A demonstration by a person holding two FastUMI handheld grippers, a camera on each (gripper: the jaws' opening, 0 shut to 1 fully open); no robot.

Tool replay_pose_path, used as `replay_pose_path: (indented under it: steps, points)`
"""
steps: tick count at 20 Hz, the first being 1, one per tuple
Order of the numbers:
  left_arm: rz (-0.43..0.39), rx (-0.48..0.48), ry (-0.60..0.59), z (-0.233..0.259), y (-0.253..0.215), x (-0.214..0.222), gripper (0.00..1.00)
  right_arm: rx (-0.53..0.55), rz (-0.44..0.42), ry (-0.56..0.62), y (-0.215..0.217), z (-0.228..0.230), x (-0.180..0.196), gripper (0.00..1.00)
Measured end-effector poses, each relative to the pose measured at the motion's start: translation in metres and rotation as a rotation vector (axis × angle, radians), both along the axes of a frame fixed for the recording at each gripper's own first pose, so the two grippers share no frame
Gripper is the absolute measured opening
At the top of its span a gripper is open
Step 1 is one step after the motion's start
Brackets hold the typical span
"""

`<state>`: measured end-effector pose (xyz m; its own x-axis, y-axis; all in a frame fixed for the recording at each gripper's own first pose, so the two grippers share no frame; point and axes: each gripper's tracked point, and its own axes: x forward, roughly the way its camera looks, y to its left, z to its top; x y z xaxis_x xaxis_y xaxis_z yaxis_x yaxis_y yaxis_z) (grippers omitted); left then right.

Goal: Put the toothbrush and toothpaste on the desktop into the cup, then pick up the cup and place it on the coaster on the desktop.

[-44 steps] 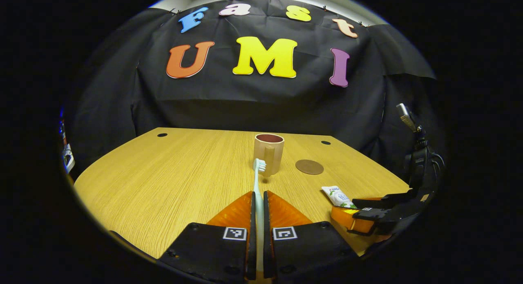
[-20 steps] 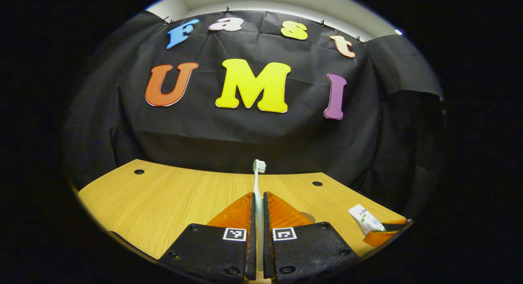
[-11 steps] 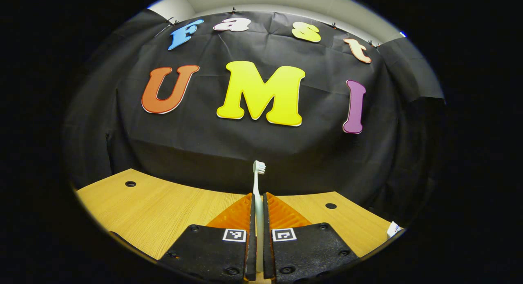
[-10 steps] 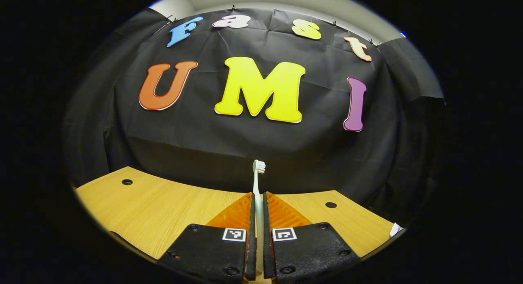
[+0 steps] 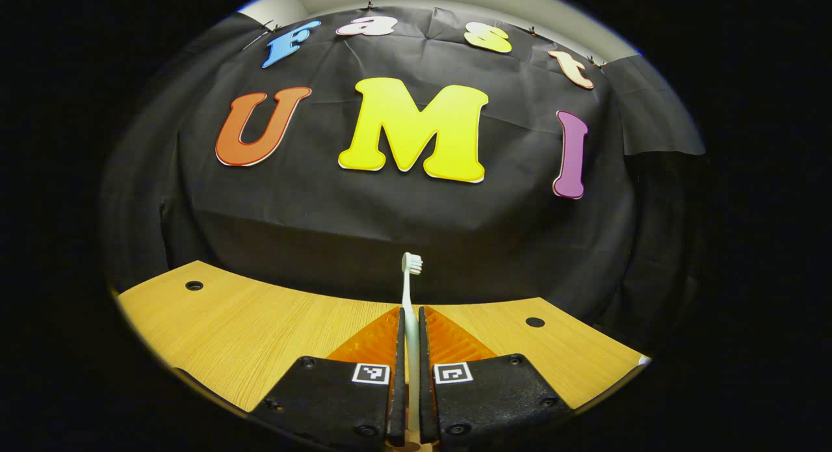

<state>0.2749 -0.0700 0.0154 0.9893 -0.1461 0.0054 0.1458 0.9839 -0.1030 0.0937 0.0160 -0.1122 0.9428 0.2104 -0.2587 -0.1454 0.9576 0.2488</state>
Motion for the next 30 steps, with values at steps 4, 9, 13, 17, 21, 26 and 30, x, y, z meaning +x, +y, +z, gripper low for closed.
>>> replay_pose_path:
  steps: [4, 9, 13, 17, 21, 26, 30]
  points:
    - [0.006, 0.014, 0.011, -0.007, 0.004, 0.005, 0.12, 0.001, -0.007, 0.000, -0.005, -0.002, -0.003, 0.30]
    - [0.014, -0.008, 0.055, -0.017, 0.008, -0.001, 0.46, 0.016, -0.004, 0.006, -0.006, -0.004, -0.008, 0.30]
    - [0.015, -0.032, 0.069, -0.015, 0.013, -0.025, 1.00, 0.005, -0.026, -0.005, -0.007, 0.001, -0.006, 0.30]
    - [0.029, 0.003, 0.039, -0.006, 0.027, -0.061, 0.98, 0.010, -0.002, -0.027, 0.008, 0.018, 0.003, 0.30]
    - [0.037, 0.025, 0.014, -0.005, 0.040, -0.098, 0.98, 0.012, 0.014, -0.085, 0.025, 0.053, 0.032, 0.30]
    - [0.047, 0.057, 0.045, -0.034, 0.056, -0.136, 0.98, 0.030, 0.083, -0.159, 0.078, 0.107, 0.093, 0.30]
    - [0.065, 0.070, 0.084, -0.059, 0.070, -0.150, 0.98, 0.026, 0.160, -0.169, 0.136, 0.117, 0.139, 0.32]
